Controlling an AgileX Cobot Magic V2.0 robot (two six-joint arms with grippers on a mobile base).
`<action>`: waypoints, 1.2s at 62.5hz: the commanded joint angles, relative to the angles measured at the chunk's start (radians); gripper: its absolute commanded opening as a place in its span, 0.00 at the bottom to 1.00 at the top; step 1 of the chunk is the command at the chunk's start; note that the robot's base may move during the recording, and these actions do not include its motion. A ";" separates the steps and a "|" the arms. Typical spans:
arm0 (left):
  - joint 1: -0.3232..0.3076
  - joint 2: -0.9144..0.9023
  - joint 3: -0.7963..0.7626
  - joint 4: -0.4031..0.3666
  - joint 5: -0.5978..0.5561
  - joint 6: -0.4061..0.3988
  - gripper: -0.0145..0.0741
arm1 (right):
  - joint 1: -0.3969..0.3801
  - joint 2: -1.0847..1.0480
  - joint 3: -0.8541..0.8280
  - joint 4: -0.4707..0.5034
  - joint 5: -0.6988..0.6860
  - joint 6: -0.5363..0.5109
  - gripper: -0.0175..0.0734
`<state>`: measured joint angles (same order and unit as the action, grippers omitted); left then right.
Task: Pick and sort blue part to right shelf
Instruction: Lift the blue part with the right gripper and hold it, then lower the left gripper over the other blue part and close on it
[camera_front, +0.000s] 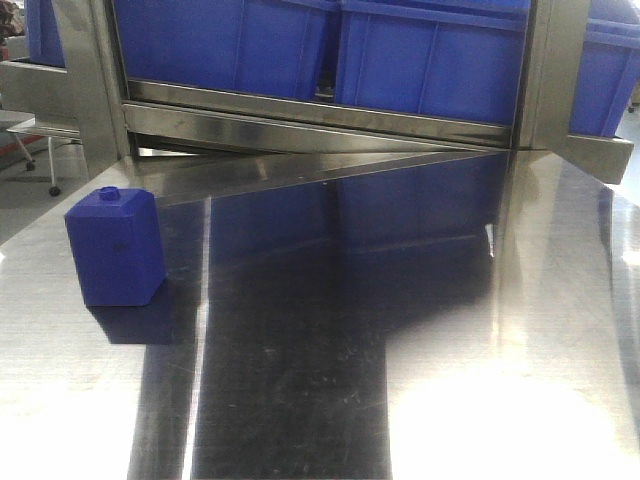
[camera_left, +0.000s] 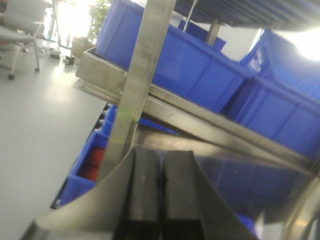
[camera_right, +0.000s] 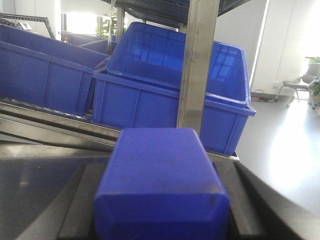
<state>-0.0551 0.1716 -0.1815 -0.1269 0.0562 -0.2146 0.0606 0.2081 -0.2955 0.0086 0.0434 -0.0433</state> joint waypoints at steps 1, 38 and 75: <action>-0.009 0.066 -0.086 0.045 -0.078 -0.123 0.30 | -0.007 0.007 -0.031 -0.009 -0.090 -0.008 0.58; -0.127 0.498 -0.406 0.194 0.347 -0.155 0.31 | -0.007 0.007 -0.031 -0.009 -0.090 -0.008 0.58; -0.366 1.038 -0.832 0.189 0.778 -0.157 0.93 | -0.007 0.007 -0.031 -0.009 -0.090 -0.008 0.58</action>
<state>-0.3881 1.1659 -0.9087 0.0743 0.7931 -0.3708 0.0606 0.2081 -0.2955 0.0086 0.0434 -0.0433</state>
